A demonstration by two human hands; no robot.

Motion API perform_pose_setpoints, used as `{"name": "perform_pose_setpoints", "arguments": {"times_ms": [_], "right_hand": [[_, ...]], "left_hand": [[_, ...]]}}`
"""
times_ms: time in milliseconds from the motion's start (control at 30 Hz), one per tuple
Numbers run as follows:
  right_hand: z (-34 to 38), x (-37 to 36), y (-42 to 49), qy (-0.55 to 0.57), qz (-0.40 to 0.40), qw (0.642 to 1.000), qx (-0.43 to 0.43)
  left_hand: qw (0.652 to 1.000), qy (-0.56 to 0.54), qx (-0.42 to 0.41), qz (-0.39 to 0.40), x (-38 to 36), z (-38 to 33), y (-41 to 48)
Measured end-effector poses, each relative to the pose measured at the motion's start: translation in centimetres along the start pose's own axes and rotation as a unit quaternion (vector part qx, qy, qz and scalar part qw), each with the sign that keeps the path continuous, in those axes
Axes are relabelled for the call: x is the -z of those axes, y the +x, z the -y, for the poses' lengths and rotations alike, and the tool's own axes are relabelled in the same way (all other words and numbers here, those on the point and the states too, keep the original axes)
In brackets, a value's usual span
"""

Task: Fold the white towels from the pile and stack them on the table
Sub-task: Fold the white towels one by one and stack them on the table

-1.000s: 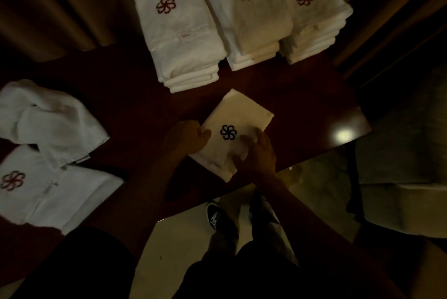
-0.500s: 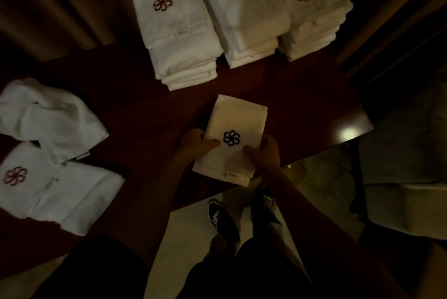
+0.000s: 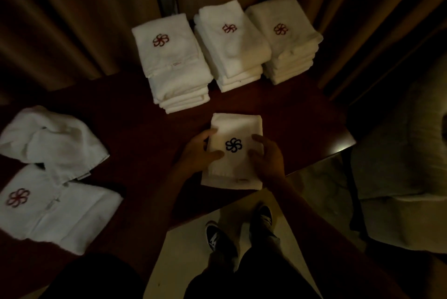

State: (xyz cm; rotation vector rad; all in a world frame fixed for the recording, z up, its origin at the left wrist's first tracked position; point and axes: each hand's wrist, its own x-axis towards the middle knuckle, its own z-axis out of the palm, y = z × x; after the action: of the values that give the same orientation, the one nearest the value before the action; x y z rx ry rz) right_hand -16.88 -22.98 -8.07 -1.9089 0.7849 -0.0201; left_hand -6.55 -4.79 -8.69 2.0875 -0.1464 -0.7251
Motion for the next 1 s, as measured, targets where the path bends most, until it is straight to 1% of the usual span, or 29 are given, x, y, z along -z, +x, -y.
{"name": "perform_pose_setpoints", "arguments": {"times_ms": [167,300,400,467,667,800,900,1000], "right_hand": [[2.6,2.9,-0.4,-0.007,-0.022,0.998,0.062],[5.0,5.2,-0.4,-0.008,-0.04,0.995,0.093],[7.0,6.7,-0.1,-0.011,-0.064,0.987,0.15],[8.5,7.4,0.1,-0.019,-0.076,0.982,0.171],[14.1,7.3,2.1,0.032,-0.058,0.977,0.202],[17.9,5.6,4.1,0.02,-0.05,0.972,0.231],[20.8,3.5,6.2,0.029,-0.007,0.969,0.245],[23.4,1.0,8.6,0.005,0.029,0.96,0.278]], "left_hand": [[0.997,-0.06,-0.044,-0.004,0.7,-2.9,-0.4],[0.992,-0.099,-0.081,0.0,1.3,-5.7,-0.4],[0.987,-0.118,-0.106,-0.005,2.2,-8.3,-0.6],[0.985,-0.118,-0.126,-0.011,3.2,-9.9,-0.9],[0.975,-0.087,-0.186,-0.084,7.3,-13.2,-0.6],[0.969,-0.087,-0.184,-0.141,10.7,-13.7,-0.3],[0.961,-0.095,-0.174,-0.191,13.5,-13.1,0.4],[0.955,-0.108,-0.163,-0.222,16.2,-12.2,1.5]]}}
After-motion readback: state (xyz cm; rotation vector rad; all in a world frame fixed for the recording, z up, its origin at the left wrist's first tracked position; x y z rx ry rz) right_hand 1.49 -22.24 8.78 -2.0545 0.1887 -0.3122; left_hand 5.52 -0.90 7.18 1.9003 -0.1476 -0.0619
